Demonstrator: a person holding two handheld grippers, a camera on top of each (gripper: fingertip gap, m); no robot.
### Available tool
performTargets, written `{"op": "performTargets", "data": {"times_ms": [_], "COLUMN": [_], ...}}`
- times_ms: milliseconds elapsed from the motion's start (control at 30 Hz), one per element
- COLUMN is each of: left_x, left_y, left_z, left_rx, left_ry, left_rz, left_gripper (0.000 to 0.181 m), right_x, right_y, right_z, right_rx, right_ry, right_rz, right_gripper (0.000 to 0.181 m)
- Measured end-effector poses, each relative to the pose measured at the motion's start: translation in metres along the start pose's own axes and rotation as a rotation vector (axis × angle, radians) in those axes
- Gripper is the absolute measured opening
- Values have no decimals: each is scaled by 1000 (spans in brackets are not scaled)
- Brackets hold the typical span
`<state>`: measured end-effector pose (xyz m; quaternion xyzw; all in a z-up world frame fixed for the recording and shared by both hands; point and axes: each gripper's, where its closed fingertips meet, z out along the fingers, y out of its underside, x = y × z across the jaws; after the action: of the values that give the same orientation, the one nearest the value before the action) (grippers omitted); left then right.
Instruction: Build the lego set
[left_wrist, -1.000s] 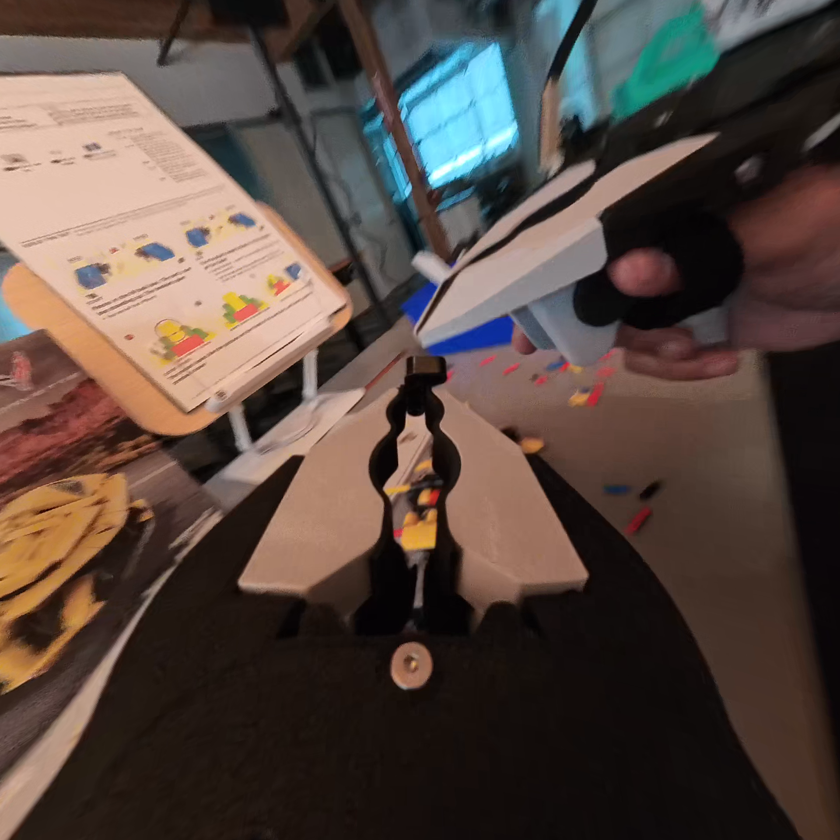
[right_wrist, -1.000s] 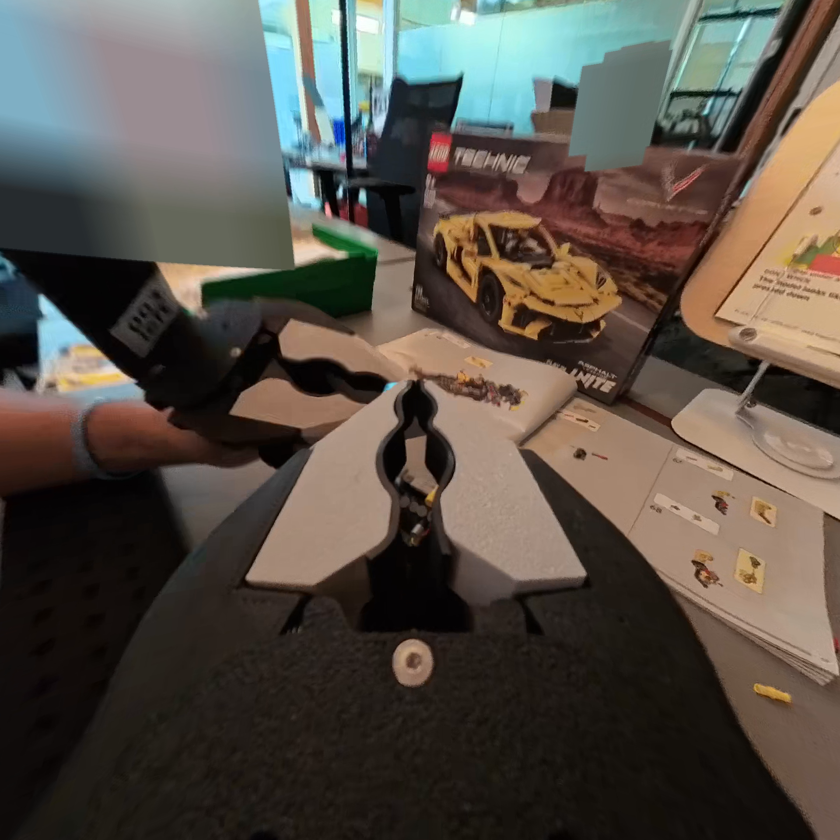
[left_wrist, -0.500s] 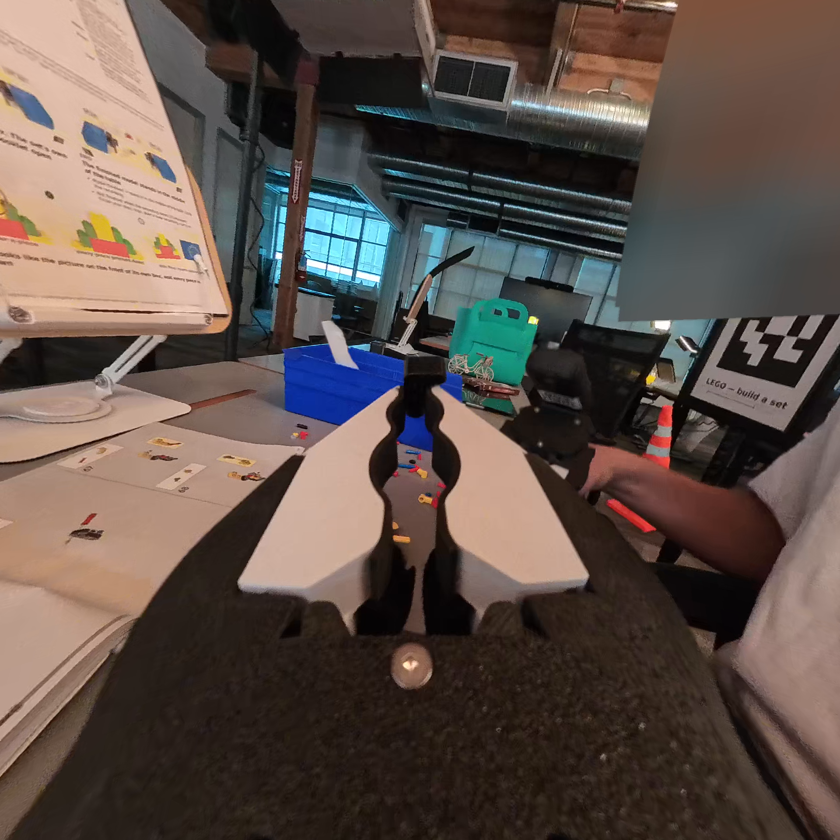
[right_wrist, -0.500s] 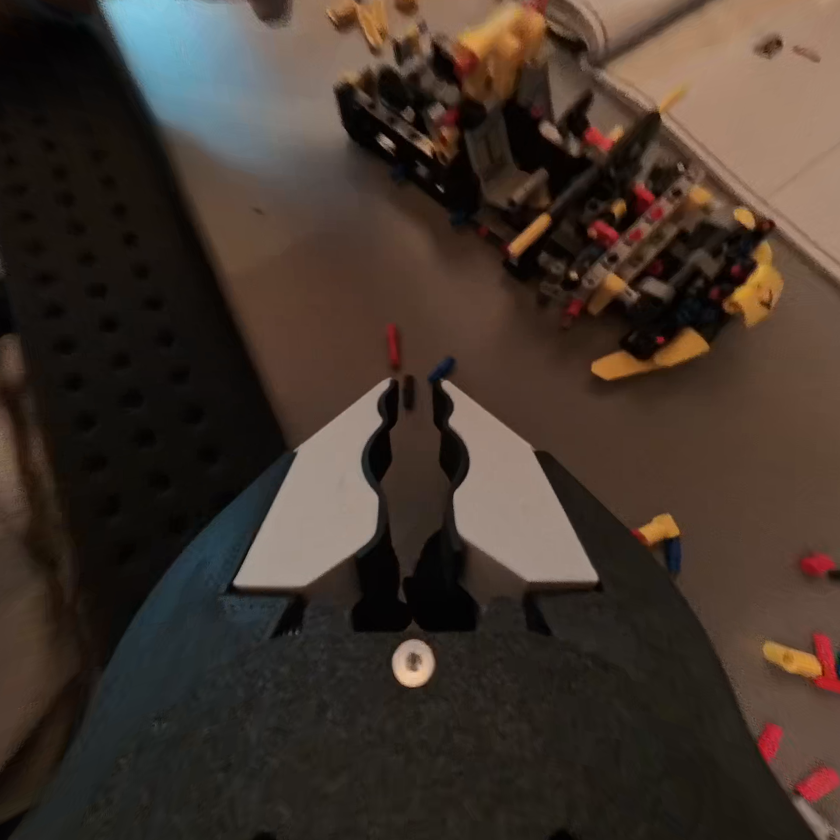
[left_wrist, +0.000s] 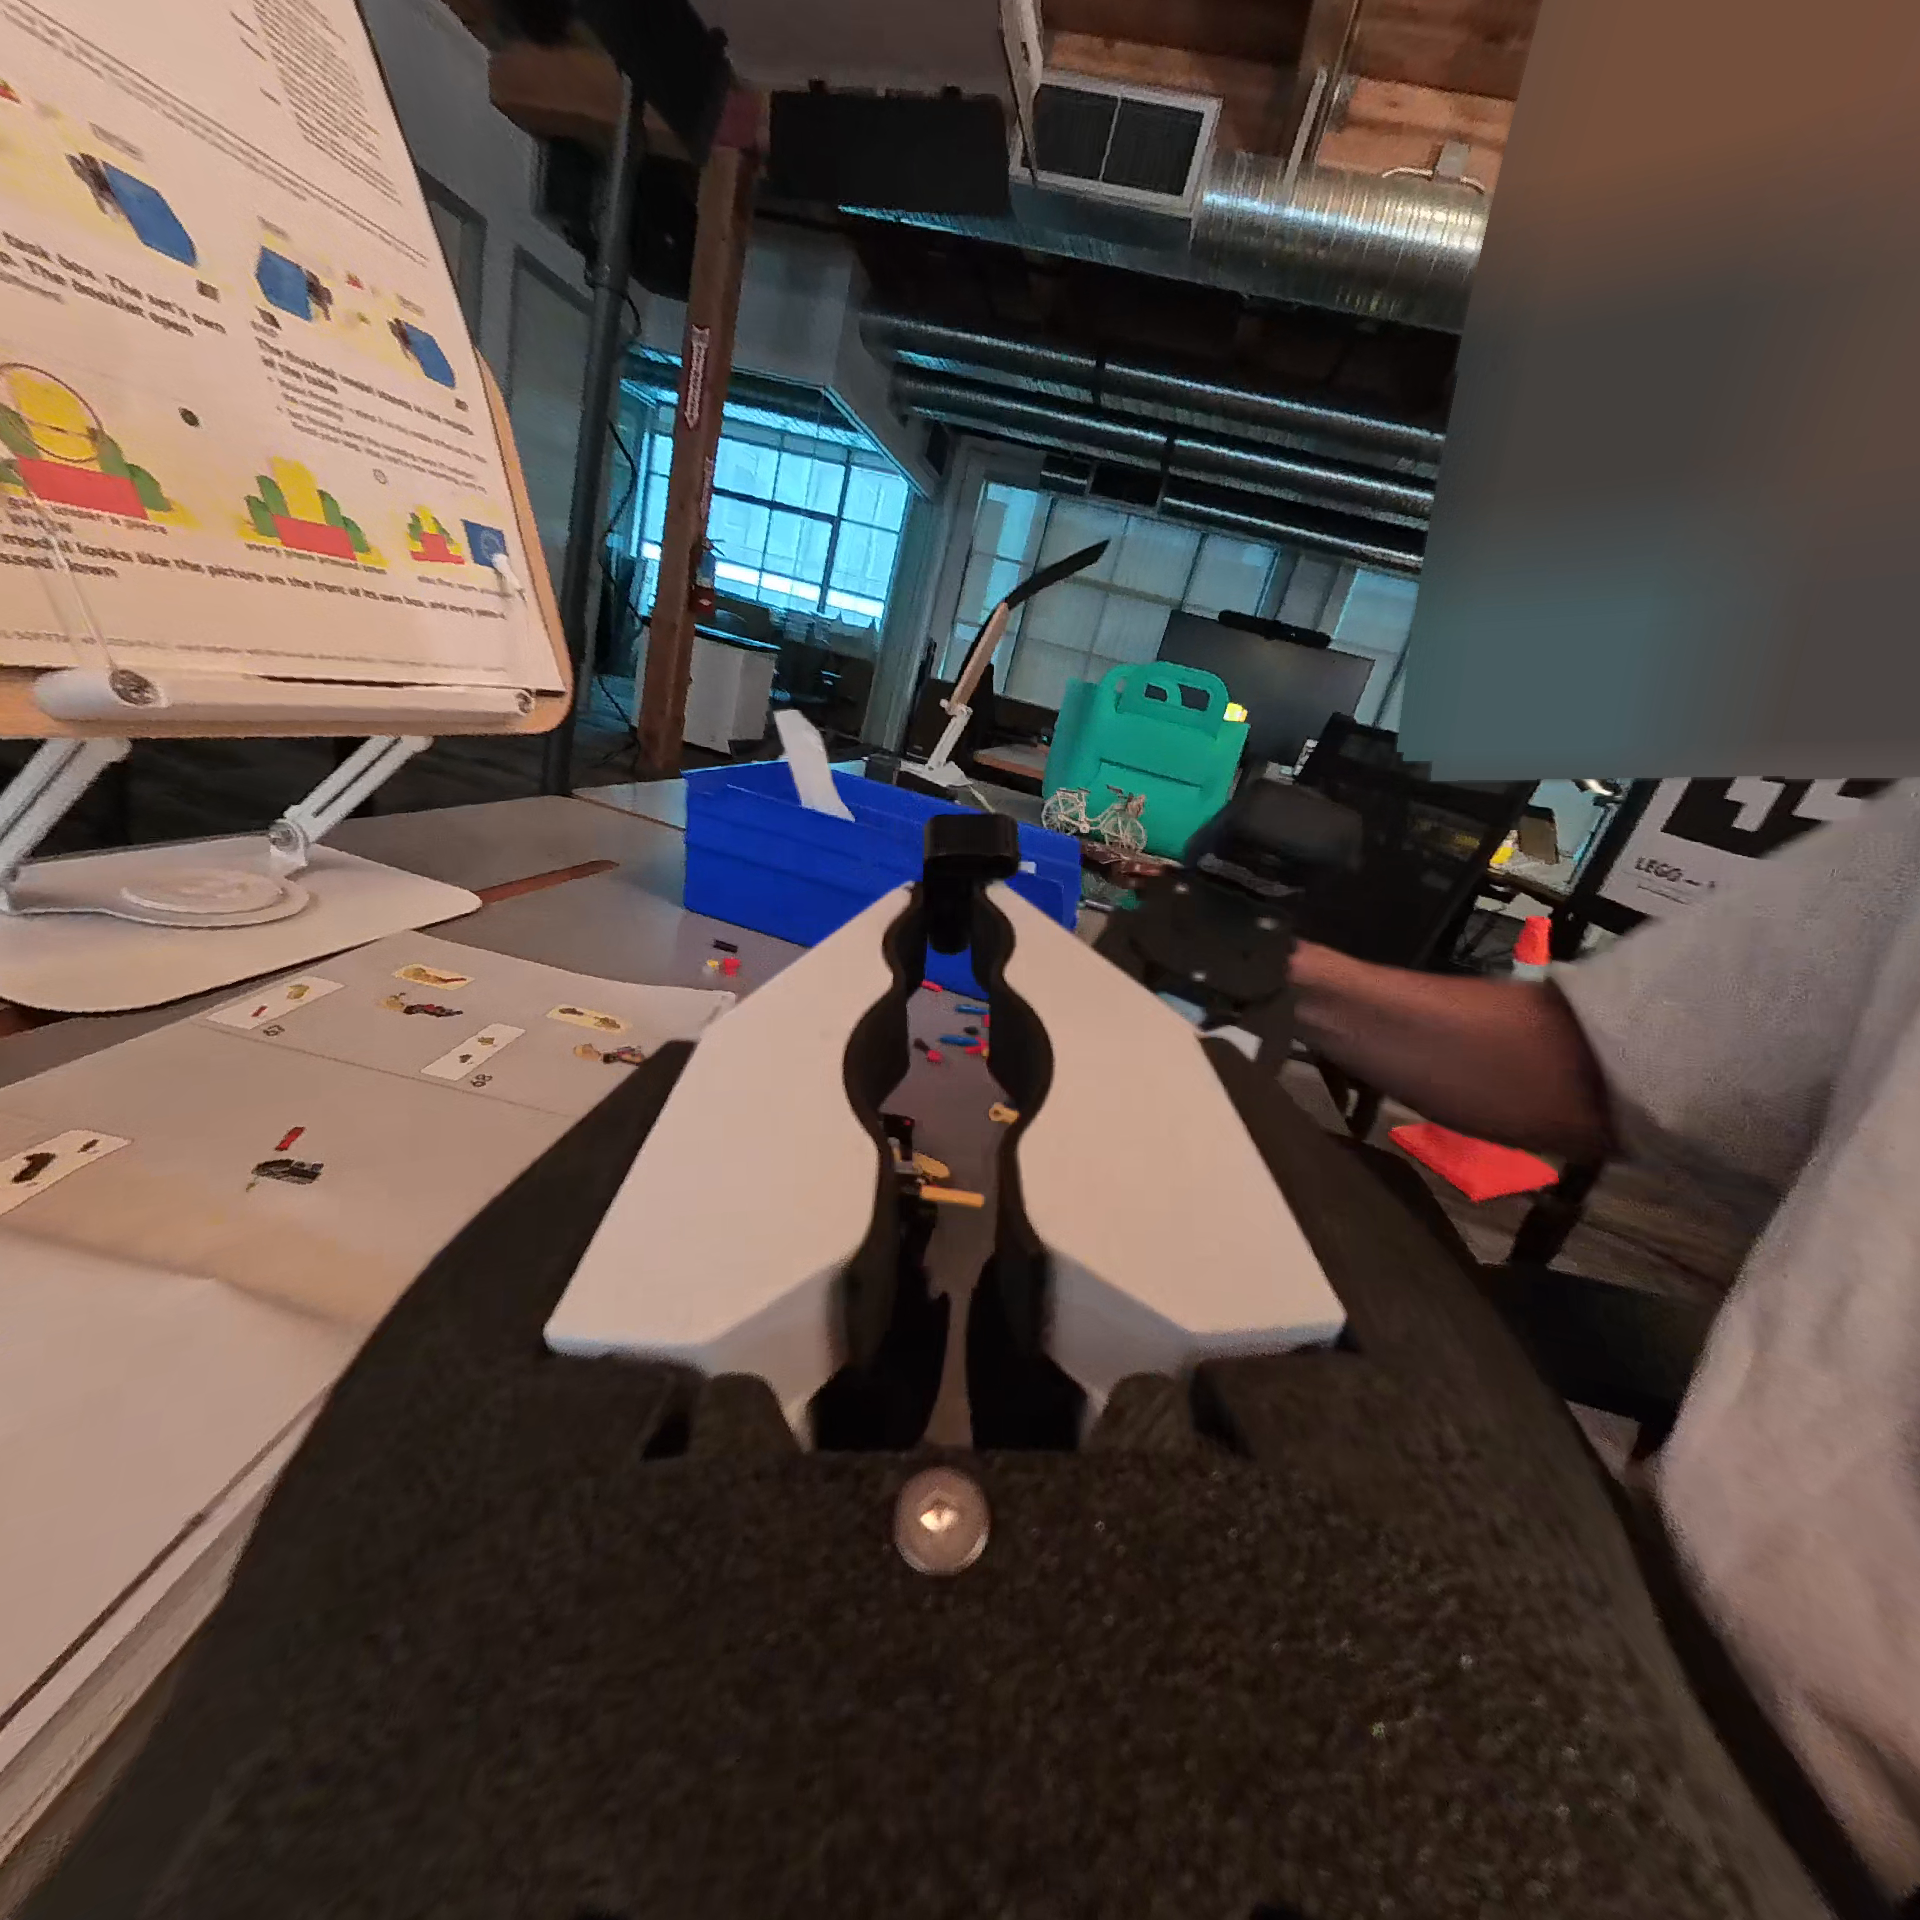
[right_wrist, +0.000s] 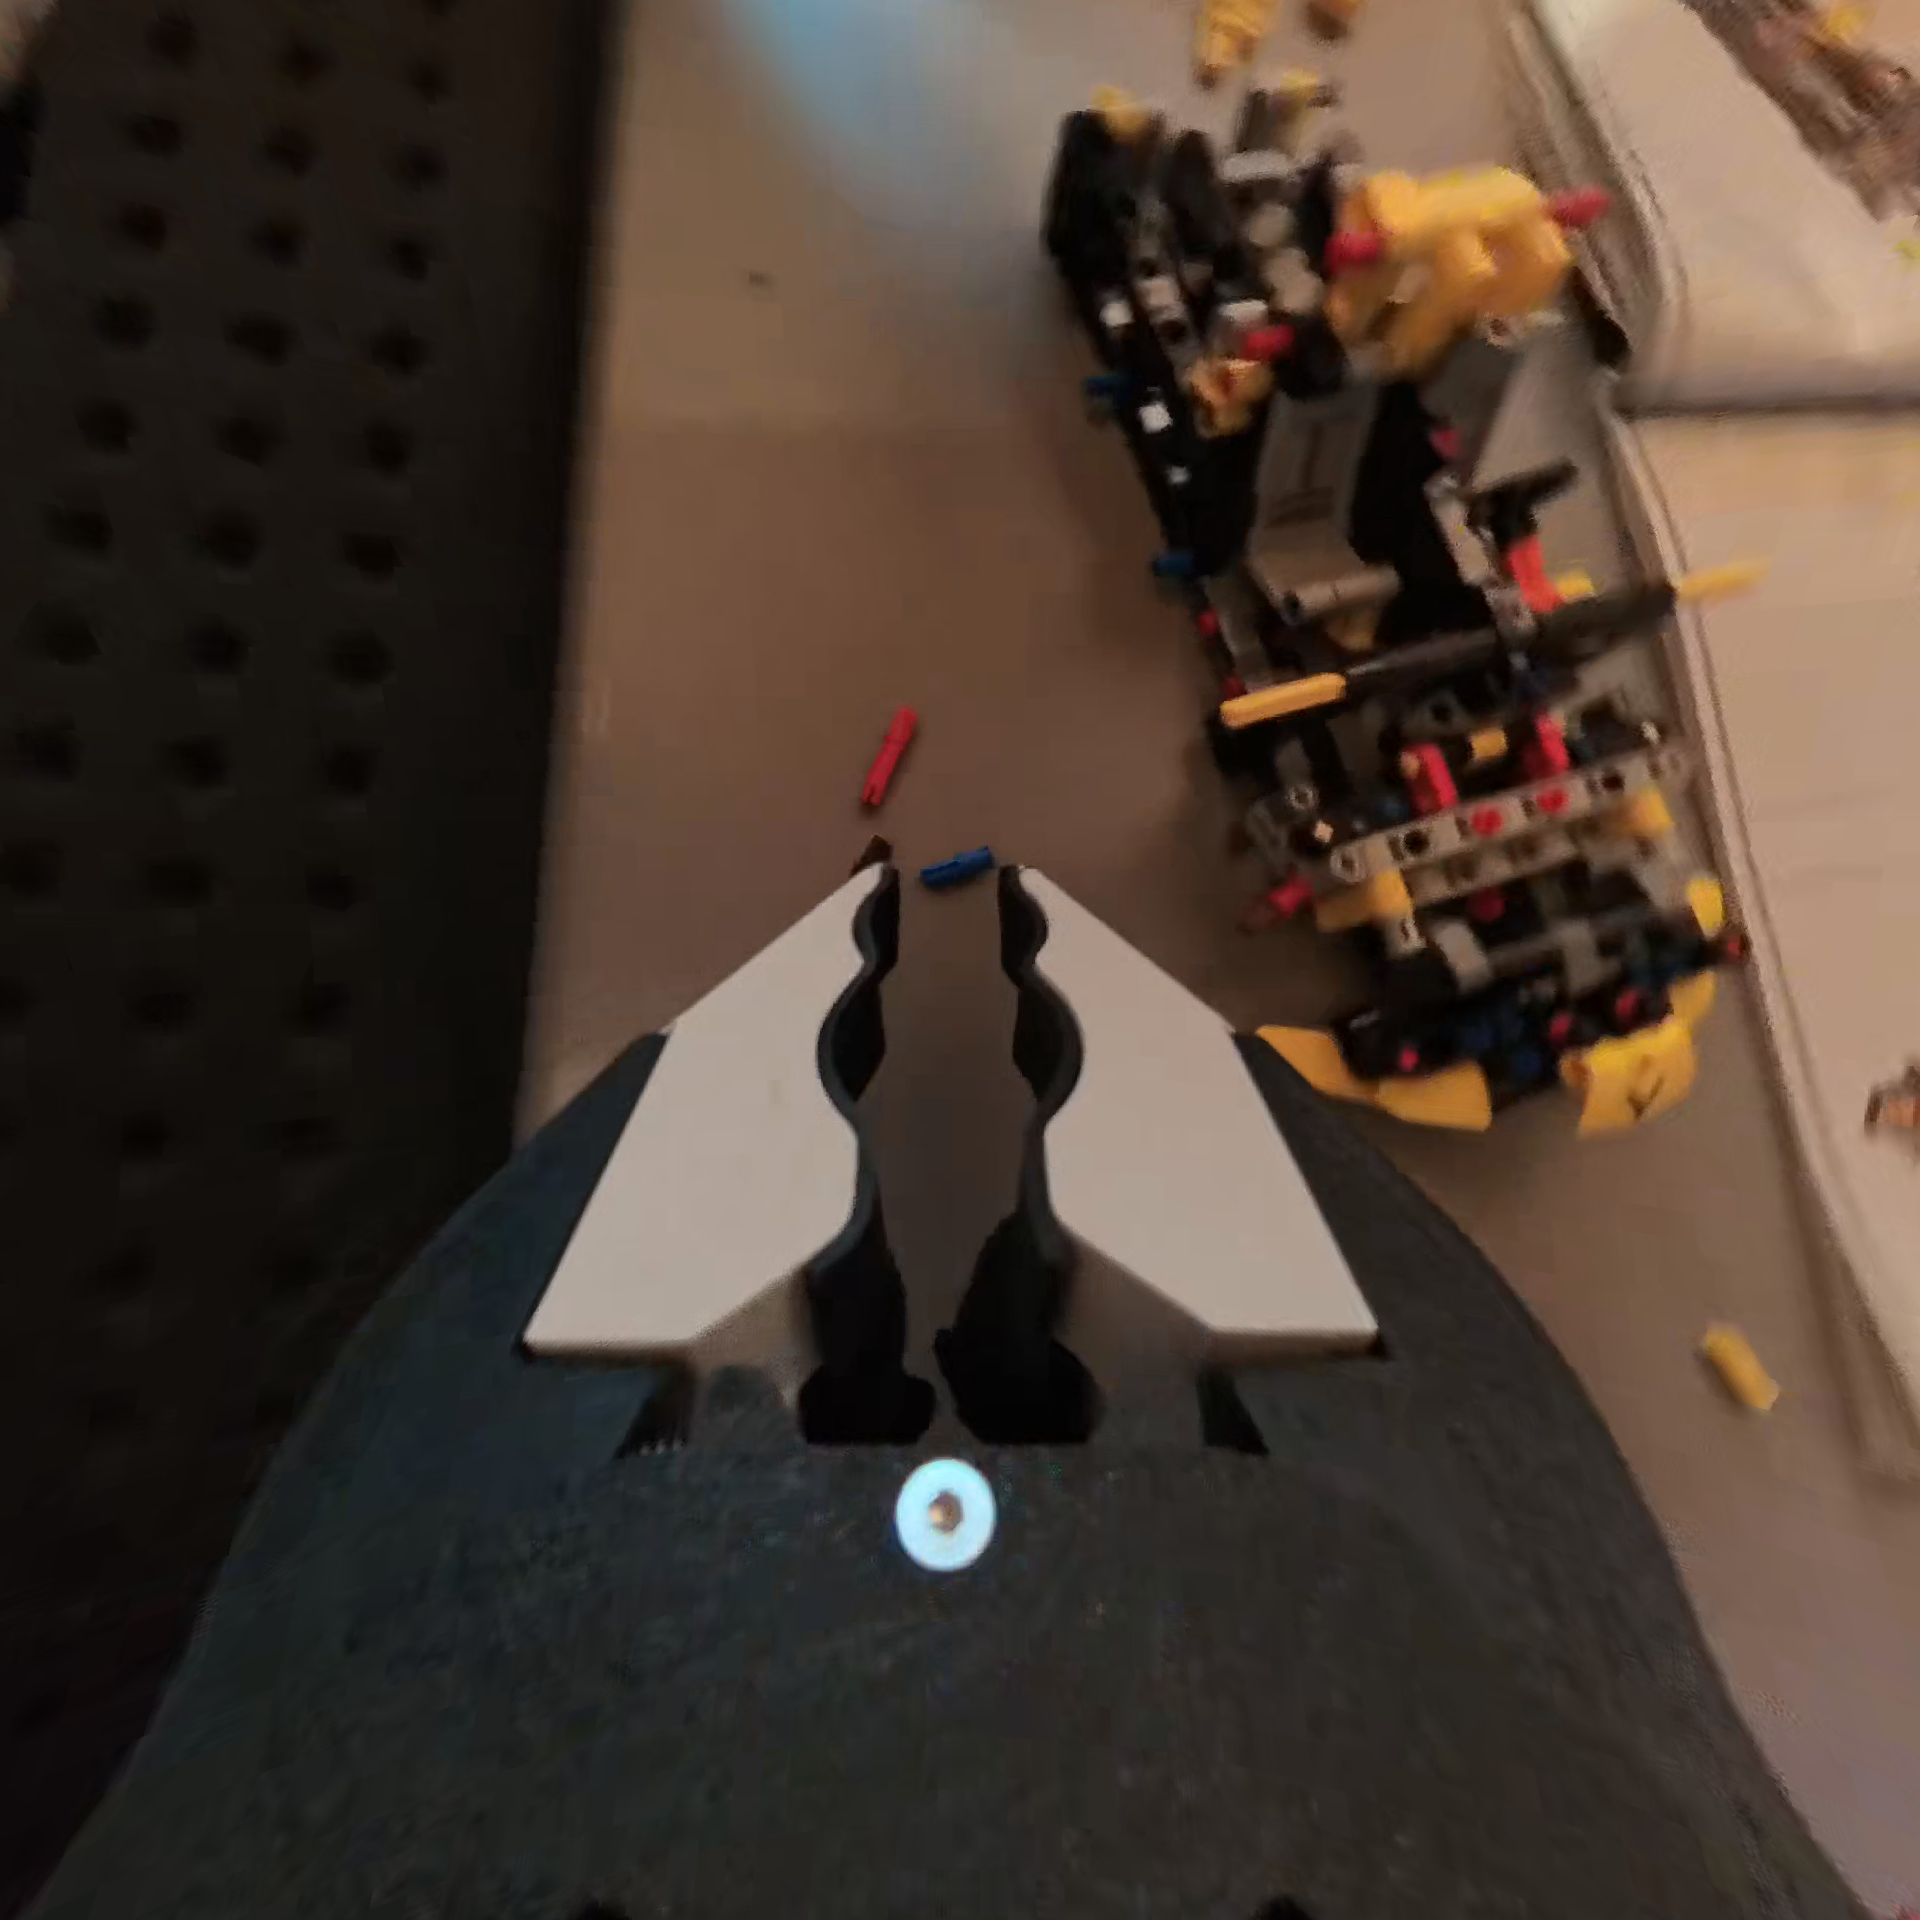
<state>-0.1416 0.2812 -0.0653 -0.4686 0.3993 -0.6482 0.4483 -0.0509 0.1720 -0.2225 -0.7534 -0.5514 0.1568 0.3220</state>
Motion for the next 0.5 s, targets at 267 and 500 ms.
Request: {"op": "performTargets", "data": {"times_ms": [267, 500], "left_x": [-2, 1], "left_y": [1, 7], "left_z": [-4, -1], "left_rx": [-35, -57], "left_ry": [2, 17], "left_rz": [42, 52], "left_gripper": [7, 7], "right_x": [9, 4], "right_y": [3, 8], "right_z": [10, 22], "right_rx": [-6, -7], "right_ry": [-308, -371], "right_rz": [-288, -325], "right_gripper": [21, 17]}}
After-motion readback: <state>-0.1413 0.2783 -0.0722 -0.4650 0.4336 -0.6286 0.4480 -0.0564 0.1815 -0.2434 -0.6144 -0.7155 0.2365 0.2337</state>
